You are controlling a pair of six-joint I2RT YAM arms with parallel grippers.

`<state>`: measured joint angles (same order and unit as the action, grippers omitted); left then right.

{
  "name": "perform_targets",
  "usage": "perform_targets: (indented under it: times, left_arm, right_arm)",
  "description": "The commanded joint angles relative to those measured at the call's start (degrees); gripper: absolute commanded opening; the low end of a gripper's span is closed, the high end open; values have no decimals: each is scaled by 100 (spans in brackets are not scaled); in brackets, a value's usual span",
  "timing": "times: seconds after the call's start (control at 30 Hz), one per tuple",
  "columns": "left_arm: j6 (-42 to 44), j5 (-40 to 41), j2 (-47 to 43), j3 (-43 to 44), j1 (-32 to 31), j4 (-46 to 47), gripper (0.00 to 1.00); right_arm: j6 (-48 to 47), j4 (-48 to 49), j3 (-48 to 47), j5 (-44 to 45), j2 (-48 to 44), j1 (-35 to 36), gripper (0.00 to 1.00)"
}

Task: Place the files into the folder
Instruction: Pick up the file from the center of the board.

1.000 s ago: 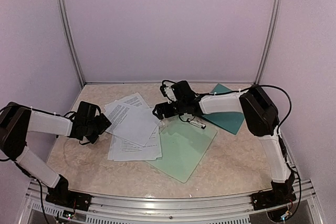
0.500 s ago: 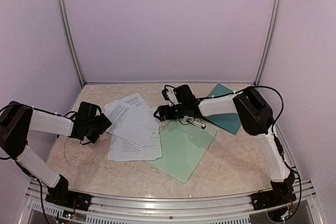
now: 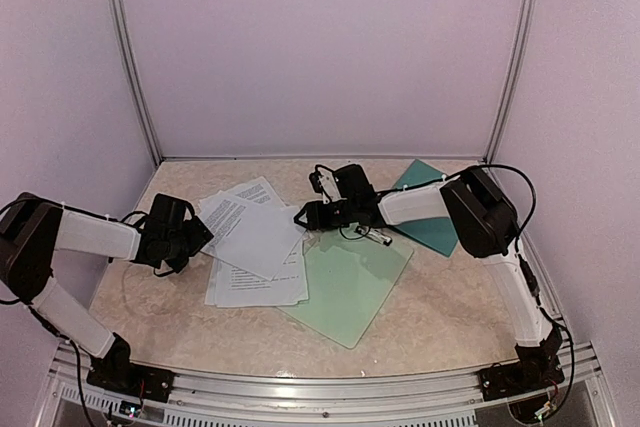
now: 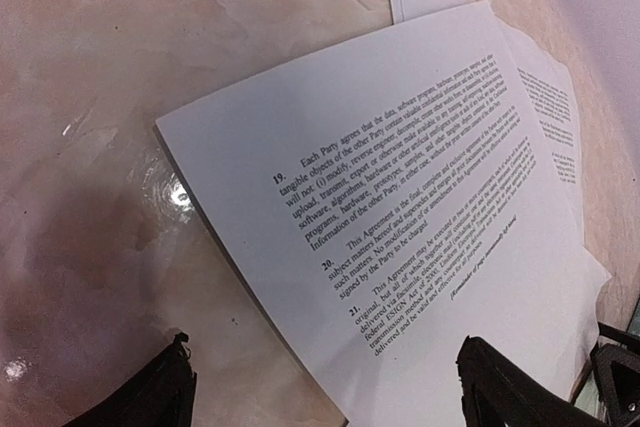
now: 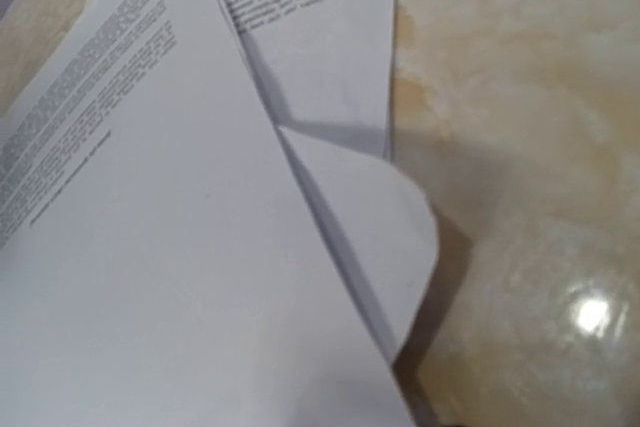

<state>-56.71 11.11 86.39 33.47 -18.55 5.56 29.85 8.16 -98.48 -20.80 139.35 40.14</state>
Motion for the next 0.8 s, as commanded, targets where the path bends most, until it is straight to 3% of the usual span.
perform_targets:
  times: [0.0,0.77]
  left_arm:
    - [104,160,-40,28,-50,-88,88]
    - [183,311,-79,71,-93,-222,88]
  right_arm:
    - [82,110,169,-96,34,-33,47]
    - [48,136,471,-5,-290,-101,21]
